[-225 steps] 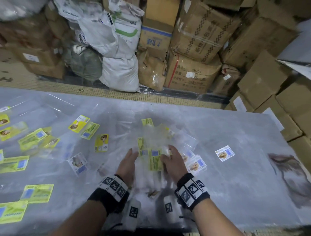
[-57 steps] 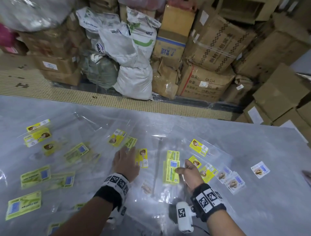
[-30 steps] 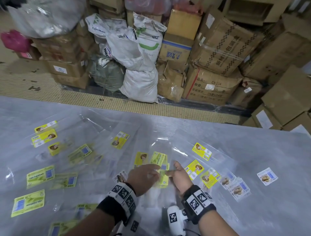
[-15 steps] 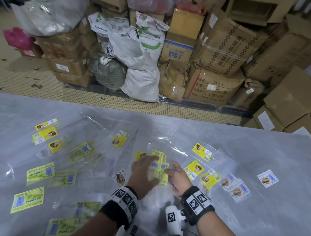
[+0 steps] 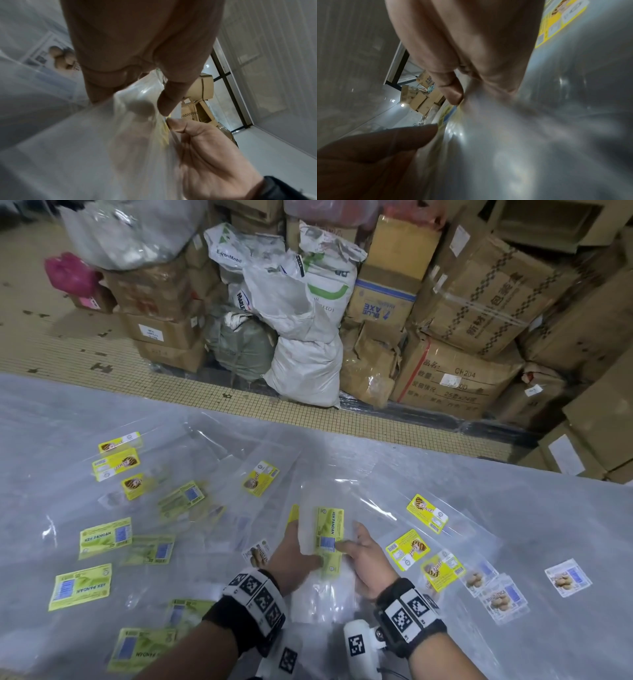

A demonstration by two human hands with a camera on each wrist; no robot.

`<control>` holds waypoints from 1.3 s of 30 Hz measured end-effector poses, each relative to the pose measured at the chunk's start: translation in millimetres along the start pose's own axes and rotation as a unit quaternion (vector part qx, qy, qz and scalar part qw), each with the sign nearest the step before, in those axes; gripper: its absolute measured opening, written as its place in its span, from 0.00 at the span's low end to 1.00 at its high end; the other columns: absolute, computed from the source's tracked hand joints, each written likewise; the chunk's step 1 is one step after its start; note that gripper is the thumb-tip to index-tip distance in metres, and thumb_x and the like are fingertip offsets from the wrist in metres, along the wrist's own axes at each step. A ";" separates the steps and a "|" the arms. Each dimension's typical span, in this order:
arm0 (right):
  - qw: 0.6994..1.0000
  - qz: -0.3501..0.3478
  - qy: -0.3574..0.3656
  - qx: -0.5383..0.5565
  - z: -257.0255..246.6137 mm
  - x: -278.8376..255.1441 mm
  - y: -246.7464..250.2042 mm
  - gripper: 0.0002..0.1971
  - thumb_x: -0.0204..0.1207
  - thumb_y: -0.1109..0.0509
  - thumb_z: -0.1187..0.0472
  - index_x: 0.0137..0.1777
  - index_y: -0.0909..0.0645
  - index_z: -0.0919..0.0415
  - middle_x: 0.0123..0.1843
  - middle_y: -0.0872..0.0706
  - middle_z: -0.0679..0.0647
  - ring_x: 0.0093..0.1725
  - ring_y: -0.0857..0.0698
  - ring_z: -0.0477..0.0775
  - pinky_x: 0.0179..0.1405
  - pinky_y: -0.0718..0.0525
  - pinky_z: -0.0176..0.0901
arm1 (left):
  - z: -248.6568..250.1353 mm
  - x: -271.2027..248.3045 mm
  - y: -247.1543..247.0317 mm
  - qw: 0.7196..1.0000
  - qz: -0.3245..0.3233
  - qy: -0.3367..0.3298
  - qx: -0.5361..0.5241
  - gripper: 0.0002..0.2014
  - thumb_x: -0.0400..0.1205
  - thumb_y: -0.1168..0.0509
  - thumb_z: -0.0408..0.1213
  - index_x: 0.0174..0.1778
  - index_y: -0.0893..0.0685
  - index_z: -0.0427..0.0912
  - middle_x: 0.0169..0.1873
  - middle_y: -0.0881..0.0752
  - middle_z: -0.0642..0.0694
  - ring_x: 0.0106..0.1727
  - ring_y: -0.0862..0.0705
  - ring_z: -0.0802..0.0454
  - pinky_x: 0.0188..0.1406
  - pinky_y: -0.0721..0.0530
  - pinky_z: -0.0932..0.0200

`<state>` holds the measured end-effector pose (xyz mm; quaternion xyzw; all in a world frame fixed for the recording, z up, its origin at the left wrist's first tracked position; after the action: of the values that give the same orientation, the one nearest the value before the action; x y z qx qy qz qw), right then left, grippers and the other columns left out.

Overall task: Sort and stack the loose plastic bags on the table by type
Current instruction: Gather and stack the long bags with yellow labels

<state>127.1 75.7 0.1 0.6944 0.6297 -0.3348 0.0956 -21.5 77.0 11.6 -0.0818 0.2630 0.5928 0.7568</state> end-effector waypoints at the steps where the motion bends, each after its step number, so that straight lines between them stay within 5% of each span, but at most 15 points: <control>1: 1.000 -0.008 0.005 -0.019 0.0 0.5 -2.6 0.25 0.75 0.40 0.82 0.68 0.27 0.60 0.60 0.16 0.74 0.49 0.14 0.66 0.44 0.13 0.55 | -1.7 -1.0 2.1 1.000 0.006 -0.003 -0.003 0.32 0.74 0.29 0.21 0.71 0.35 0.44 0.49 0.19 0.53 0.47 0.19 0.61 0.37 0.21 0.73; 5: 0.998 -0.019 0.008 -0.061 1.3 3.9 -12.1 0.24 0.76 0.40 0.82 0.69 0.27 0.61 0.61 0.15 0.73 0.54 0.14 0.68 0.55 0.17 0.62 | -7.5 -3.8 10.1 0.998 0.033 0.020 -0.048 0.27 0.78 0.31 0.24 0.70 0.32 0.44 0.48 0.17 0.51 0.47 0.17 0.58 0.39 0.20 0.67; 9: 0.997 -0.033 -0.008 -0.075 3.7 9.1 -22.8 0.25 0.72 0.40 0.82 0.67 0.28 0.64 0.59 0.16 0.77 0.54 0.15 0.75 0.54 0.17 0.73 | -8.1 -12.2 17.3 0.998 0.051 0.019 -0.037 0.23 0.79 0.38 0.23 0.68 0.31 0.45 0.54 0.17 0.44 0.52 0.17 0.49 0.46 0.18 0.60; 11: 0.994 -0.052 -0.012 -0.095 3.8 11.3 -30.8 0.25 0.70 0.41 0.84 0.65 0.28 0.65 0.54 0.15 0.75 0.50 0.13 0.71 0.51 0.14 0.67 | -9.8 -17.7 21.9 0.996 0.056 0.021 -0.063 0.22 0.78 0.38 0.23 0.62 0.30 0.49 0.54 0.16 0.43 0.51 0.17 0.49 0.44 0.18 0.63; 15: 0.987 -0.084 -0.014 -0.137 4.2 11.5 -48.3 0.26 0.71 0.40 0.85 0.65 0.28 0.63 0.52 0.12 0.63 0.45 0.10 0.57 0.38 0.11 0.48 | -23.5 -24.4 40.5 0.988 0.078 0.031 -0.127 0.29 0.64 0.34 0.32 0.63 0.25 0.52 0.54 0.12 0.42 0.56 0.13 0.43 0.61 0.16 0.37; 20: 0.982 -0.120 -0.006 -0.145 10.0 9.3 -78.8 0.27 0.69 0.40 0.86 0.63 0.28 0.60 0.53 0.12 0.63 0.47 0.10 0.57 0.40 0.11 0.50 | -26.7 -41.8 86.9 0.990 0.102 0.033 -0.091 0.22 0.76 0.37 0.29 0.65 0.20 0.52 0.48 0.12 0.36 0.44 0.12 0.42 0.48 0.12 0.43; 22: 0.982 -0.102 0.007 -0.161 14.8 9.2 -94.5 0.27 0.65 0.35 0.80 0.64 0.28 0.61 0.55 0.14 0.67 0.52 0.12 0.63 0.53 0.12 0.59 | -35.0 -49.3 118.1 0.990 0.136 0.019 -0.044 0.19 0.82 0.38 0.28 0.67 0.21 0.50 0.47 0.13 0.43 0.40 0.15 0.50 0.38 0.16 0.59; 24: 0.980 -0.092 0.024 -0.174 21.4 10.0 -109.9 0.30 0.56 0.32 0.73 0.62 0.26 0.60 0.57 0.15 0.68 0.55 0.14 0.66 0.60 0.17 0.64 | -46.8 -55.4 158.4 0.977 0.197 0.003 0.079 0.20 0.81 0.36 0.29 0.68 0.21 0.51 0.51 0.16 0.47 0.49 0.16 0.50 0.43 0.19 0.63; 27: 0.985 -0.067 0.038 -0.153 33.0 8.5 -131.5 0.25 0.56 0.32 0.74 0.54 0.25 0.57 0.51 0.16 0.64 0.49 0.16 0.60 0.52 0.18 0.56 | -75.3 -63.7 223.3 0.924 0.269 0.040 0.270 0.25 0.75 0.32 0.34 0.69 0.20 0.53 0.67 0.22 0.43 0.67 0.23 0.40 0.66 0.22 0.48; 30: 0.991 -0.046 0.042 -0.115 45.1 2.8 -148.4 0.26 0.53 0.32 0.76 0.54 0.24 0.59 0.49 0.17 0.63 0.48 0.19 0.59 0.48 0.22 0.50 | -108.2 -74.7 269.9 0.905 0.205 0.110 0.356 0.30 0.72 0.39 0.51 0.74 0.28 0.65 0.76 0.32 0.45 0.77 0.33 0.39 0.76 0.31 0.44; 32: 0.993 -0.025 0.042 -0.109 53.6 0.7 -155.5 0.25 0.58 0.31 0.78 0.55 0.24 0.59 0.52 0.17 0.65 0.49 0.18 0.61 0.48 0.20 0.50 | -119.4 -80.6 288.2 0.909 0.170 0.110 0.365 0.32 0.70 0.35 0.54 0.74 0.31 0.70 0.74 0.37 0.48 0.76 0.36 0.40 0.76 0.33 0.45; 35: 0.992 0.017 0.041 -0.118 62.0 -5.7 -160.9 0.23 0.71 0.37 0.85 0.58 0.26 0.60 0.50 0.15 0.63 0.42 0.17 0.59 0.32 0.17 0.38 | -121.5 -81.8 301.4 0.891 0.168 0.093 0.411 0.35 0.67 0.27 0.55 0.70 0.31 0.73 0.68 0.36 0.51 0.71 0.35 0.44 0.69 0.37 0.45; 39: 0.995 0.031 0.039 -0.091 67.7 -17.8 -165.9 0.25 0.72 0.39 0.87 0.62 0.26 0.62 0.48 0.14 0.63 0.37 0.14 0.55 0.27 0.16 0.37 | -120.6 -76.1 309.3 0.878 0.174 0.095 0.436 0.34 0.62 0.25 0.58 0.65 0.28 0.66 0.60 0.30 0.51 0.66 0.33 0.46 0.62 0.37 0.46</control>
<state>-51.7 55.0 7.1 0.7145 0.6389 -0.2455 0.1447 -360.7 47.2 5.2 0.2476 0.5750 0.5300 0.5720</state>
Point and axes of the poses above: each hand's wrist, its own x-axis towards the middle knuckle, its own y-axis out of the back of the hand, z = x × y, the point moved 3 cm from there along x, towards the middle knuckle
